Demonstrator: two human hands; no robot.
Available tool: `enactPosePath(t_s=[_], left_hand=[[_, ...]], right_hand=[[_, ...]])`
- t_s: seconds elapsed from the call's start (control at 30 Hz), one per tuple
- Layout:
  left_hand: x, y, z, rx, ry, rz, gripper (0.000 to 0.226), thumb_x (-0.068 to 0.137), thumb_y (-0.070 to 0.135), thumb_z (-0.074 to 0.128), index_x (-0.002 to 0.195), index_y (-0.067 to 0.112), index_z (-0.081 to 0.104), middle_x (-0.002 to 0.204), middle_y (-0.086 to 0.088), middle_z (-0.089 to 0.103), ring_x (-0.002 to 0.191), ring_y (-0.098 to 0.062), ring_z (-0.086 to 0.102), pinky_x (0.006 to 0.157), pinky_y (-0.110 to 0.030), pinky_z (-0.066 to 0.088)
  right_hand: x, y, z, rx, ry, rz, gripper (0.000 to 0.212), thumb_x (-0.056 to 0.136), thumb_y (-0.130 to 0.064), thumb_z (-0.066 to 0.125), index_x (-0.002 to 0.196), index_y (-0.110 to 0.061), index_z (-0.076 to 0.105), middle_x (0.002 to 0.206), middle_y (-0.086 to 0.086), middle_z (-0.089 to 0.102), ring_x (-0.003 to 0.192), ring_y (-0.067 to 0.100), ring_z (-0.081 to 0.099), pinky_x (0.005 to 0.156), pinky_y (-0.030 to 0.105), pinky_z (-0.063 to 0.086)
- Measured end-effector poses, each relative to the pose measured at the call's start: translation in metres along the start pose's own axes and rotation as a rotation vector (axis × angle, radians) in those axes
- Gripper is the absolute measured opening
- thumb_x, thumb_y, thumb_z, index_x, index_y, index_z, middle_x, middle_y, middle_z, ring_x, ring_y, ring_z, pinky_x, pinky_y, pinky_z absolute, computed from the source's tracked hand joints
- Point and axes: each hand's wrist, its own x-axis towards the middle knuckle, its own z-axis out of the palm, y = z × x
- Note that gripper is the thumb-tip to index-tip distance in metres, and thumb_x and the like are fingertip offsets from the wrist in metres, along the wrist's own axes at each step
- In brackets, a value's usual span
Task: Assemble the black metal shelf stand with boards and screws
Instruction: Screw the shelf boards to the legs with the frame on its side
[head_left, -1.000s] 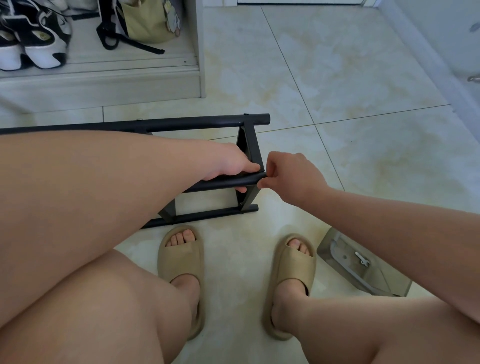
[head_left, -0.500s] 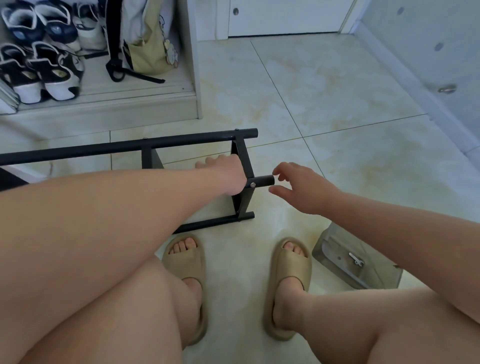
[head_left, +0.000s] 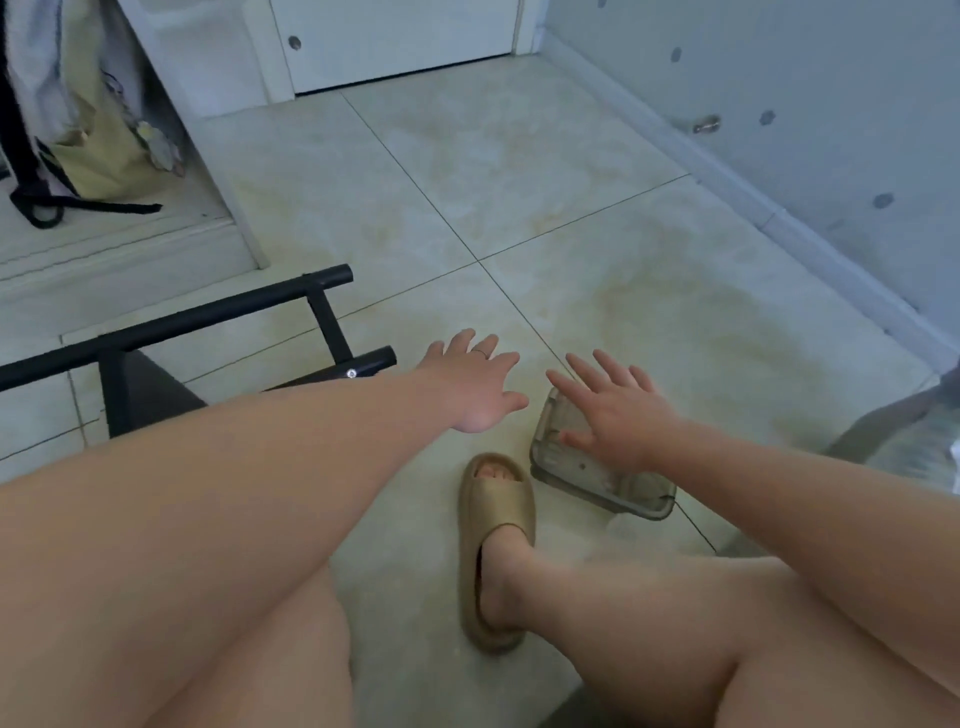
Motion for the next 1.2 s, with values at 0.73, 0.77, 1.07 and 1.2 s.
enactPosePath(t_s=[0.73, 0.77, 1.07, 1.2], left_hand=[[0.161, 0.044, 0.164, -0.497, 0.078, 0.124, 0.062, 0.098, 0.024, 0.045, 0.148, 0.034, 0.011, 0.079, -0.001, 0.048, 0.073, -0.03, 0.05, 0.069, -0.039, 0.042], [0.161, 0.042, 0.166, -0.482, 0.083, 0.146, 0.063, 0.098, 0.024, 0.046, 0.148, 0.034, 0.01, 0.075, 0.003, 0.045, 0.072, -0.029, 0.05, 0.068, -0.04, 0.043], [0.162, 0.04, 0.164, -0.505, 0.061, 0.15, 0.066, 0.096, 0.025, 0.048, 0.151, 0.034, 0.012, 0.083, -0.003, 0.059, 0.075, -0.029, 0.058, 0.071, -0.048, 0.052], [0.162, 0.041, 0.163, -0.505, 0.054, 0.136, 0.066, 0.097, 0.025, 0.048, 0.151, 0.035, 0.012, 0.081, -0.002, 0.058, 0.073, -0.027, 0.058, 0.07, -0.049, 0.053]], right_hand=[[0.1, 0.118, 0.205, -0.195, -0.358, 0.113, 0.035, 0.097, -0.015, 0.048, 0.131, -0.016, 0.052, 0.13, 0.007, 0.06, 0.121, 0.03, 0.057, 0.098, 0.038, 0.04], [0.102, 0.118, 0.211, -0.228, -0.342, 0.108, 0.032, 0.097, -0.013, 0.048, 0.127, -0.014, 0.055, 0.128, 0.008, 0.062, 0.121, 0.03, 0.056, 0.099, 0.039, 0.039], [0.118, 0.116, 0.231, -0.296, -0.275, 0.105, 0.029, 0.097, 0.001, 0.047, 0.125, -0.006, 0.053, 0.123, 0.015, 0.063, 0.114, 0.035, 0.057, 0.089, 0.041, 0.049], [0.122, 0.115, 0.234, -0.254, -0.283, 0.125, 0.029, 0.097, 0.004, 0.046, 0.122, -0.006, 0.055, 0.12, 0.014, 0.064, 0.109, 0.035, 0.06, 0.077, 0.038, 0.046]])
